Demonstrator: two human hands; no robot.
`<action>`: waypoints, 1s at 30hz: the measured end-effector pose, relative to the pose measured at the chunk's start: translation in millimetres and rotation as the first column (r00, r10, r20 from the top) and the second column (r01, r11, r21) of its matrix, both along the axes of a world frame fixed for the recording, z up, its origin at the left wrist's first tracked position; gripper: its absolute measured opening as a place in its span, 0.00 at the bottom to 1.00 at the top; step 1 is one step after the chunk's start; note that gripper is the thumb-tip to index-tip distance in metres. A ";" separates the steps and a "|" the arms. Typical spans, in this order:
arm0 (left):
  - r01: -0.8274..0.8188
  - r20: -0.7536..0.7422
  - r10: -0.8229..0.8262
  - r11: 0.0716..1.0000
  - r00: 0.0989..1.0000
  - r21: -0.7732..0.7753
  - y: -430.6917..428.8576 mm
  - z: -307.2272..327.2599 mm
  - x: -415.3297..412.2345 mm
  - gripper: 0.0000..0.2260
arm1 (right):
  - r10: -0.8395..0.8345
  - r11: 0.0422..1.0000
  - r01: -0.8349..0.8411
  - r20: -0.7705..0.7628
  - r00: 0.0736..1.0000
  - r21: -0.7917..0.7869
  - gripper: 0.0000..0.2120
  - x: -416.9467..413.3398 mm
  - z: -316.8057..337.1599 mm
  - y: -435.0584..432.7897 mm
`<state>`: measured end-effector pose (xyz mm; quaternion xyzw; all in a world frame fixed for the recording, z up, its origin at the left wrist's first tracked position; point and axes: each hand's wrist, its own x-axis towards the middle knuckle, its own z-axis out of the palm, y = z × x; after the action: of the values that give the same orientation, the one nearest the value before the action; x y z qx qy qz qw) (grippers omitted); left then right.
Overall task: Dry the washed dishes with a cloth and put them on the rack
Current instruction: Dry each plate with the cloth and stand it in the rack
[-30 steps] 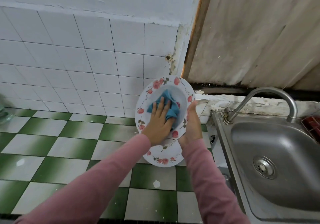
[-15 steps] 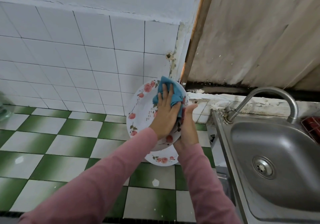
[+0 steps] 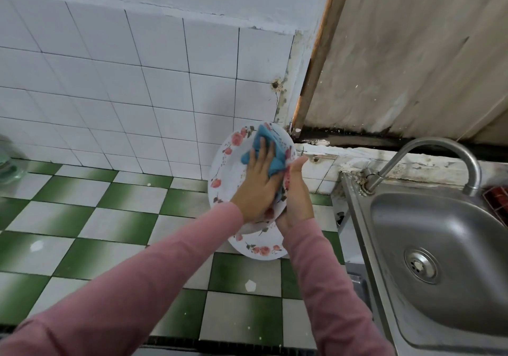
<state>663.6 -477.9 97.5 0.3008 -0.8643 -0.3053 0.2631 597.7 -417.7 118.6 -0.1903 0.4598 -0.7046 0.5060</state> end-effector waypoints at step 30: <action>-0.223 0.102 0.224 0.975 0.969 -0.017 -28.1 7.5 2.7 0.29 | 0.078 0.995 -0.081 0.053 0.996 0.051 0.40 2.9 -10.4 0.7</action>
<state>666.2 -505.9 104.9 0.4110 -0.8382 -0.2554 0.2516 600.5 -417.1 108.2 -0.1770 0.4573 -0.6760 0.5501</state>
